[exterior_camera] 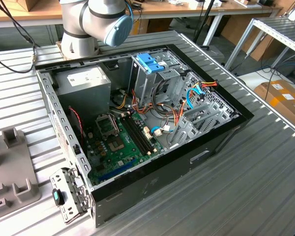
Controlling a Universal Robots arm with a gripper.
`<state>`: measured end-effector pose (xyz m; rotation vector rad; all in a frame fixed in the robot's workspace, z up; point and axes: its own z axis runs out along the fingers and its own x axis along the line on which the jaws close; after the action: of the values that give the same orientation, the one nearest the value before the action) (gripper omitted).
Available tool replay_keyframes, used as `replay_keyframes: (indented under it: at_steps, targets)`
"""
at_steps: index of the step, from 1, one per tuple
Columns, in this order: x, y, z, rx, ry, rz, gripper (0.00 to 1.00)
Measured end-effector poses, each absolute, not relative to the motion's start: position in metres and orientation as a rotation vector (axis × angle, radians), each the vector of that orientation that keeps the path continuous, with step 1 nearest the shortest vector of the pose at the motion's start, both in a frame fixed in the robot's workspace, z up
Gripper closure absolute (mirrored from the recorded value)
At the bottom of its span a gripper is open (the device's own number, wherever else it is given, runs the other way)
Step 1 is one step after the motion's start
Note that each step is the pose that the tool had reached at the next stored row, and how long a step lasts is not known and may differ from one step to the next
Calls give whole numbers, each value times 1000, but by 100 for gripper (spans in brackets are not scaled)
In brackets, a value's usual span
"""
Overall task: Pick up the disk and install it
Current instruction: 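Pick up the disk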
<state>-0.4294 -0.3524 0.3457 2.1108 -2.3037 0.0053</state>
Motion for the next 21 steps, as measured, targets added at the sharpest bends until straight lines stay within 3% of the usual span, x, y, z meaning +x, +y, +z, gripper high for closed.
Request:
replay_keyframes:
  at_steps: [21]
  targets:
    - [-429, -347, 341, 2119, -2312, 28, 89]
